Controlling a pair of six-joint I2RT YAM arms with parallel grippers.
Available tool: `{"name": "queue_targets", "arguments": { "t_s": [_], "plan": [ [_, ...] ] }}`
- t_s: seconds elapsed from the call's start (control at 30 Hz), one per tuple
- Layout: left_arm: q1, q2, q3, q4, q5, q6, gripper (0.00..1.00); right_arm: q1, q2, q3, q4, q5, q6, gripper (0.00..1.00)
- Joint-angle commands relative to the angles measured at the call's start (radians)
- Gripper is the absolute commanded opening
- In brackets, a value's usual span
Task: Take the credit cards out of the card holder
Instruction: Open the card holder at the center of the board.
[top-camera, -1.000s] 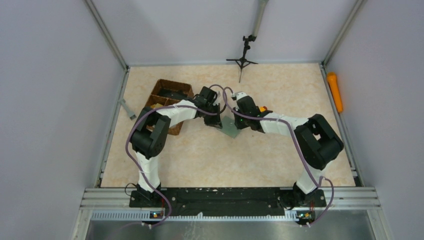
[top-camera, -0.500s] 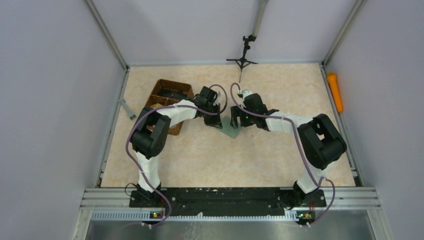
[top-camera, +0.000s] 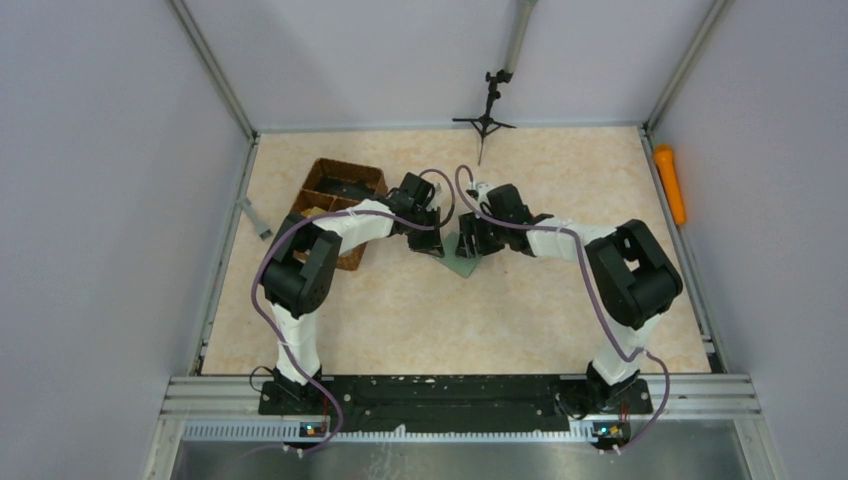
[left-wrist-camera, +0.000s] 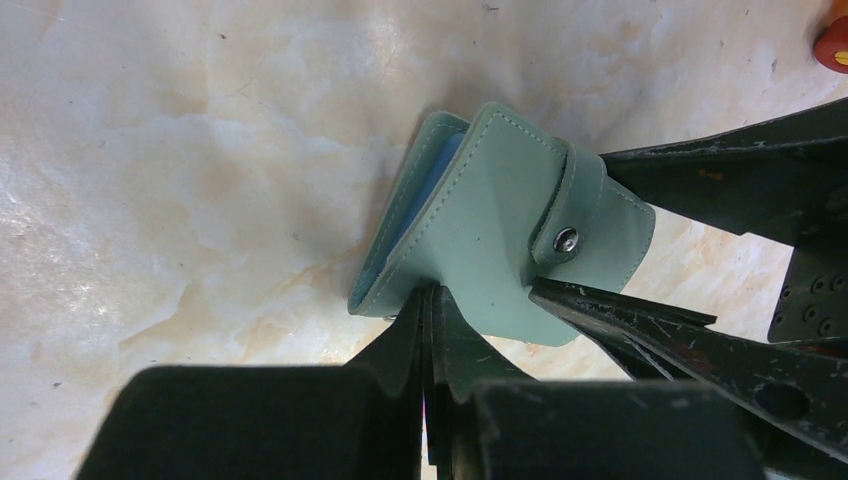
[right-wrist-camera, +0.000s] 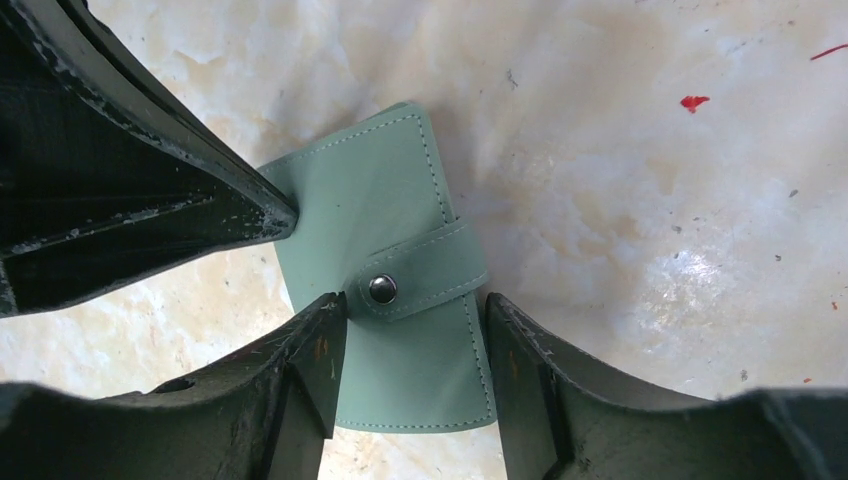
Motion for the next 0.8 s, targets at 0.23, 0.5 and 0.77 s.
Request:
{"name": "queue_targets", "arguments": {
  "t_s": [0.23,0.5,0.77],
  "plan": [
    [0.0,-0.01,-0.015,-0.025,-0.127,0.043,0.0,0.116,-0.074,0.023,-0.106,0.044,-0.115,0.63],
    [0.0,-0.014,-0.019,-0.016,-0.117,0.044,0.0,0.161,-0.05,0.052,-0.128,0.19,-0.103,0.77],
    [0.001,-0.008,-0.017,-0.011,-0.092,0.043,0.0,0.161,-0.082,0.026,-0.078,0.378,-0.053,0.78]
  ]
}}
